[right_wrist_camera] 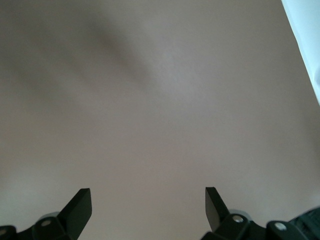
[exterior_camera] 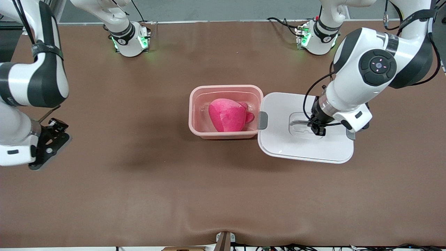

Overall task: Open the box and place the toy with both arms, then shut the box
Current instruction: 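Withdraw the right gripper to rest while the left gripper brings the lid over the box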

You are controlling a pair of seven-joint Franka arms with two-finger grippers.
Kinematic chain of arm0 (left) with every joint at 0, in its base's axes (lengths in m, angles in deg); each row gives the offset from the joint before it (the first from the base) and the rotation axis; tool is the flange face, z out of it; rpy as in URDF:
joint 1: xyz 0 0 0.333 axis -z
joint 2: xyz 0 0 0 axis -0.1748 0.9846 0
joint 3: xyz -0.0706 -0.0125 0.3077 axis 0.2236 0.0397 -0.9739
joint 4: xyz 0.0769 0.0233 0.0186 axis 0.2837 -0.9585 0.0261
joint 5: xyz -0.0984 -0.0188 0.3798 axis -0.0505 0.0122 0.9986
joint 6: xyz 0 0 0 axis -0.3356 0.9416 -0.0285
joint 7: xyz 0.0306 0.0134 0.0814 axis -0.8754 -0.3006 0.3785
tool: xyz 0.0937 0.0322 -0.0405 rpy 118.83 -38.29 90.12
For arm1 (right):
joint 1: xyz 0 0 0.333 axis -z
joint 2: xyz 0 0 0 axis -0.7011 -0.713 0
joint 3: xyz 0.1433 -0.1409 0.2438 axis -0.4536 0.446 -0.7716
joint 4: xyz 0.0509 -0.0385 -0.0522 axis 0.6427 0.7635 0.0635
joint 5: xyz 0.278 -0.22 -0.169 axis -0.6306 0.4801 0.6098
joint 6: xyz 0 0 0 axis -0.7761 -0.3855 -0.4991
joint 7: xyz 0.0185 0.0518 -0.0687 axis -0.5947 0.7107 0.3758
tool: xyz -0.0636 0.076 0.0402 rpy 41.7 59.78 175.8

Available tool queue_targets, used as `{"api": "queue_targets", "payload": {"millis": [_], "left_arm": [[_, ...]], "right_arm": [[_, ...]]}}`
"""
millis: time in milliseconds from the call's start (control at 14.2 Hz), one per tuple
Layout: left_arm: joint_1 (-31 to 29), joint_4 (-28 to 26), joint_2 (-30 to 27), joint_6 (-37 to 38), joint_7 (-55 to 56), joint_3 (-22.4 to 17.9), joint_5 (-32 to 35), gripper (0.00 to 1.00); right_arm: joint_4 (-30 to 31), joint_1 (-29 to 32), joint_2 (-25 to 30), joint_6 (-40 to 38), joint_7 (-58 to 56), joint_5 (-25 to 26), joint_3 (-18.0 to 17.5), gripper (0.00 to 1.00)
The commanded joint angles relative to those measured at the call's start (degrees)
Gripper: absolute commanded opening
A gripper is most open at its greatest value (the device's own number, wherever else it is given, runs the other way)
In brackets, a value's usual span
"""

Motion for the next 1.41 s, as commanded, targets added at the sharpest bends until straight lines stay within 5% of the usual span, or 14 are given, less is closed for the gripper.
{"api": "queue_targets", "payload": {"millis": [0, 493, 1339], "left_arm": [[0.45, 0.10, -1.33, 0.19, 2.52, 1.24, -0.74, 0.00], [4.67, 0.28, 0.42, -0.25, 7.61, 1.77, -0.65, 0.00], [15.30, 2.29, 7.71, -5.78, 22.99, 1.68, -0.39, 0.00]], "right_arm": [[8.68, 0.96, 7.62, 0.15, 8.99, -3.49, -1.25, 1.00], [21.35, 5.54, 20.11, 0.15, 15.52, -9.22, -1.25, 1.00], [21.72, 6.86, 23.63, -2.39, 43.38, -17.30, -1.25, 1.00]]}}
